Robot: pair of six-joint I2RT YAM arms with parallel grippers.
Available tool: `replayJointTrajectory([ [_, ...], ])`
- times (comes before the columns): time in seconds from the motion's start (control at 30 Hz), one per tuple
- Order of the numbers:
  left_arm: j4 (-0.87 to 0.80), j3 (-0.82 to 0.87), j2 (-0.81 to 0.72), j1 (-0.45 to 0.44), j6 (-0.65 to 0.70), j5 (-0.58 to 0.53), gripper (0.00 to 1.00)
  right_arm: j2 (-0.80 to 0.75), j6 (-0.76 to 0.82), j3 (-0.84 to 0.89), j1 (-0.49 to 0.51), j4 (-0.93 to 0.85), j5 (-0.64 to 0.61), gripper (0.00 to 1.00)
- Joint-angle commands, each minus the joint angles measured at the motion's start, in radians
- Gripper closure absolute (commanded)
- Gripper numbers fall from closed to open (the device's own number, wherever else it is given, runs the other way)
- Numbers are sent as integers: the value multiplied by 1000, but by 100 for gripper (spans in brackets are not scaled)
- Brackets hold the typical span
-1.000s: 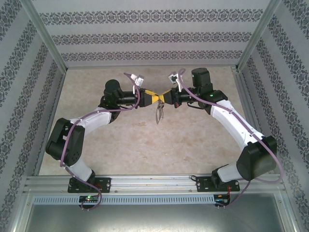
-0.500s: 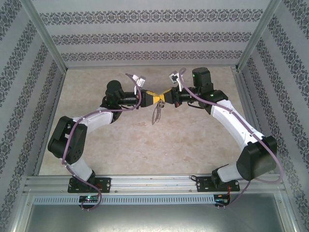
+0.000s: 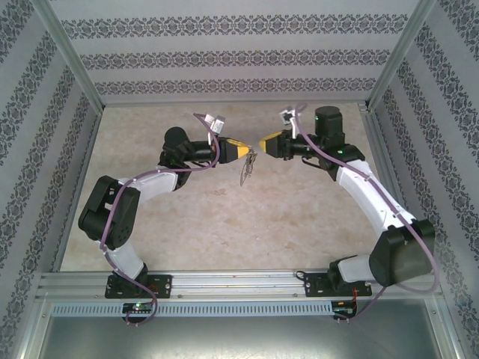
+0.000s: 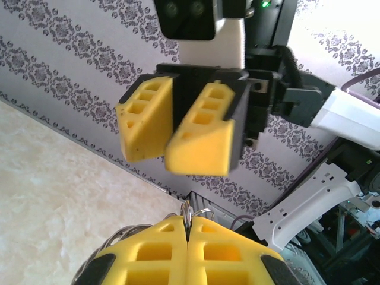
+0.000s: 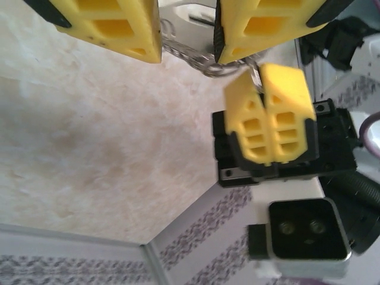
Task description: Put the keys on the keyring
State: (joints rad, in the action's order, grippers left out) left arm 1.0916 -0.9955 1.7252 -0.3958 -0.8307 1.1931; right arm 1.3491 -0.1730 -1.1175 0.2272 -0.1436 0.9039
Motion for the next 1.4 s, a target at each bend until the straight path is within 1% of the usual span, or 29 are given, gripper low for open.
replayJointTrajectory([
  [0.0,106,-16,-1,-14,-25,-8,100,-66,-74,67,-14,118,29,70],
  [0.07,111,-12,-6,-14,-27,-13,100,-90,-101,112,-11,153,35,70],
  [0.23,113,-8,-15,-14,-25,-29,100,-138,-185,223,17,295,21,59],
  [0.3,111,-5,-18,-15,-23,-34,100,-140,-195,235,38,321,11,56],
  [0.43,105,-2,-25,-14,-13,-40,100,-117,-191,231,87,333,-14,56],
  [0.67,102,1,-30,-14,-19,-38,100,-52,-202,208,112,366,-17,56],
  [0.77,99,4,-36,-14,-15,-41,100,-38,-204,207,124,376,-9,58],
  [0.87,96,1,-38,-15,-15,-42,100,-38,-205,214,130,379,-9,64],
  [0.93,97,0,-39,-14,-15,-41,100,-39,-204,217,131,379,-8,72],
  [0.97,97,0,-38,-14,-16,-42,100,-42,-204,220,130,377,-8,74],
  [1.1,94,-3,-42,-14,-15,-44,100,-55,-202,228,131,371,-11,77],
  [1.23,95,-4,-41,-14,-13,-49,100,-64,-201,235,130,360,-13,85],
  [1.37,90,-4,-44,-15,-6,-61,100,-70,-200,237,131,351,-11,87],
])
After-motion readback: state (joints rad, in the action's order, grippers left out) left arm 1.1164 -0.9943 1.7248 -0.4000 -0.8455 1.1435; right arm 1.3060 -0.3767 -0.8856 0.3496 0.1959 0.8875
